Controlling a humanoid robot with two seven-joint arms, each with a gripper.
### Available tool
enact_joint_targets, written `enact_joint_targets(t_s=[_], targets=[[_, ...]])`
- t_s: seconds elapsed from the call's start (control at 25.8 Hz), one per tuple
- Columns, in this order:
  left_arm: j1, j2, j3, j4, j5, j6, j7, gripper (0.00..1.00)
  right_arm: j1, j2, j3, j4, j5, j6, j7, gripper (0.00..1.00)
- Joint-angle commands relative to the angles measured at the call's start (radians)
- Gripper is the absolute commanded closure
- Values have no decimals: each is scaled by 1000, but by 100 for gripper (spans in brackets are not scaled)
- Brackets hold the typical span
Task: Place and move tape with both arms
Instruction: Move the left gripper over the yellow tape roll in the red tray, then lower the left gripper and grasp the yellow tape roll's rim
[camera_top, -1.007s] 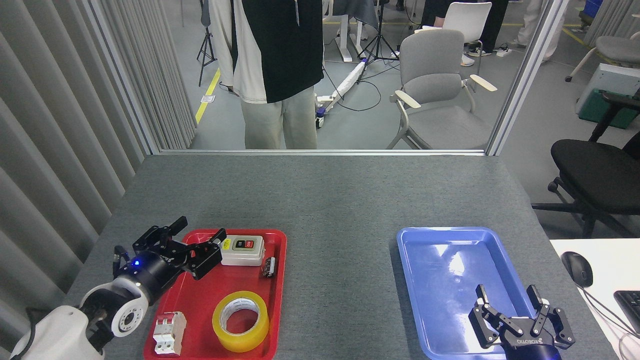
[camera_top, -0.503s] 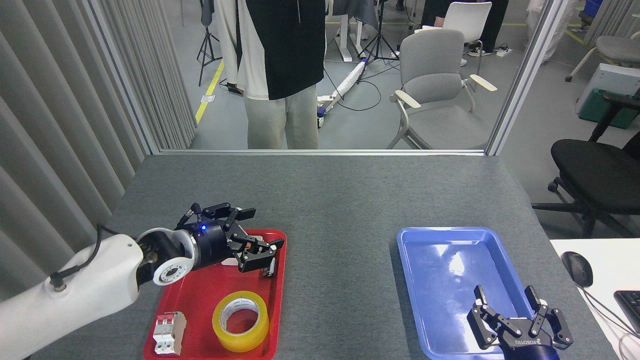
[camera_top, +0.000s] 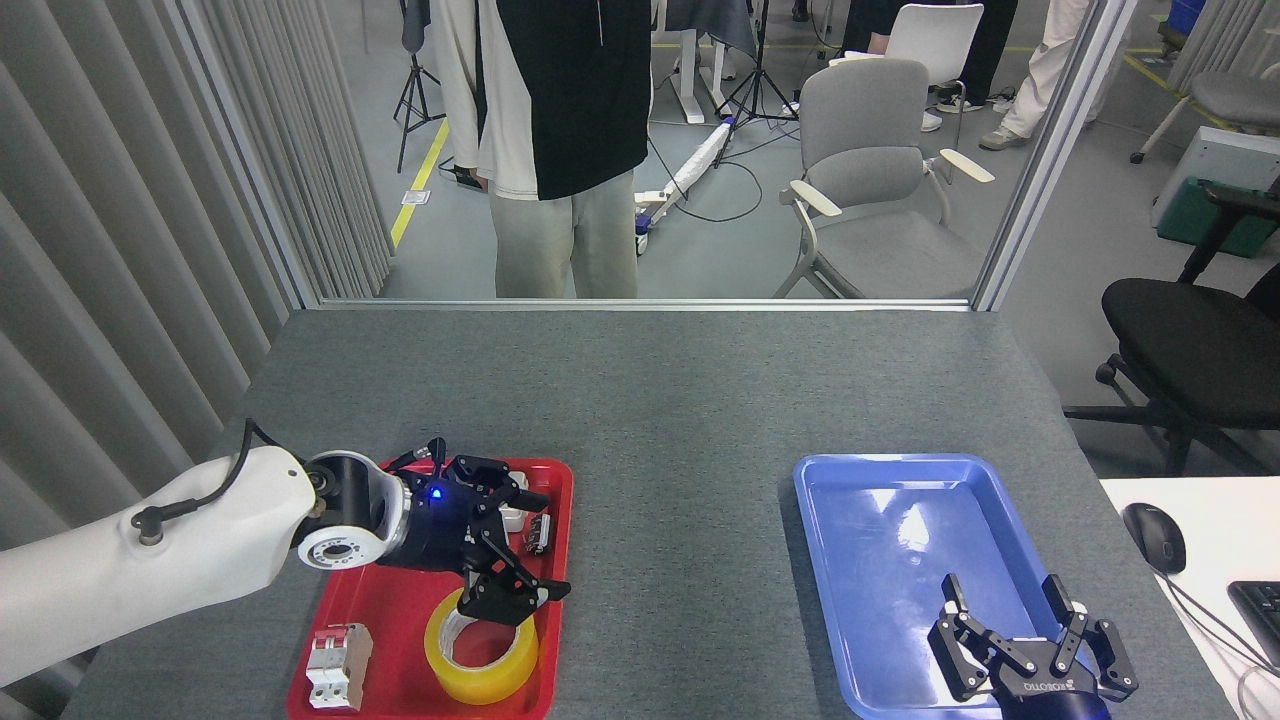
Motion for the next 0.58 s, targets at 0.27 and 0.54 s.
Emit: enact_joint_targets(t_s=[0.27,0.54], targets=[[11,-75,-117,82,-3,-4,-4,25,1,-1,6,4,28,-12,0,0],[34,-52,-156,85,-3,12,-4,27,5,-2,10,4,28,-11,0,0]])
